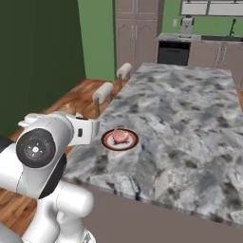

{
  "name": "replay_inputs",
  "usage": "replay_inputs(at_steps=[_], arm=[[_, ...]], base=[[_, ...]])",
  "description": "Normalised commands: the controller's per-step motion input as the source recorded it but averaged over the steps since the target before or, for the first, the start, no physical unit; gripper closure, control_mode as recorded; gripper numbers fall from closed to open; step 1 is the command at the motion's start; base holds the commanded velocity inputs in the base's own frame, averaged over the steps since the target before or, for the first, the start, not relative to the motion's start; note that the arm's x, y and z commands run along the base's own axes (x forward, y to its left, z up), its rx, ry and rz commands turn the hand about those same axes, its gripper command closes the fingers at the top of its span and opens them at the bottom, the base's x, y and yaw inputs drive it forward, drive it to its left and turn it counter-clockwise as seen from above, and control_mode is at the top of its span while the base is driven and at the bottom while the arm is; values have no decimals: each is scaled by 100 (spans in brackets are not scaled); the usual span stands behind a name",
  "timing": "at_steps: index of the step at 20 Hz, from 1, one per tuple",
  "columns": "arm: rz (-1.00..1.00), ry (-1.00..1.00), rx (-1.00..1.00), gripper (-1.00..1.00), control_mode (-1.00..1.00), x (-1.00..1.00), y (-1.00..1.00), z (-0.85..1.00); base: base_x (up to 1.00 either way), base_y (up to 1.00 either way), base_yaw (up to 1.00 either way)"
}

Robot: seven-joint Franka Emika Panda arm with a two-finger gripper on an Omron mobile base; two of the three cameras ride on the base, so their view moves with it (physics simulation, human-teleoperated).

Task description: Retrieve the shaker from the cabinet and place it next the steak on a plate on the dining table.

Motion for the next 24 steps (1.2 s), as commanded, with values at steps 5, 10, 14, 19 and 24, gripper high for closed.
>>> replay_inputs(at_steps=[5, 10, 14, 19, 24], arm=[[0, 0, 0, 100, 100, 0, 0, 0], [0, 0, 0, 100, 100, 0, 0, 0], [11, 0, 0, 100, -100, 36, -16, 0], [37, -9, 0, 100, -100, 34, -27, -19], [50, -13, 0, 100, -100, 21, -23, -45]], base=[[39, -31, 39], [35, 0, 12], [31, -4, 7], [0, 0, 0], [0, 0, 0]])
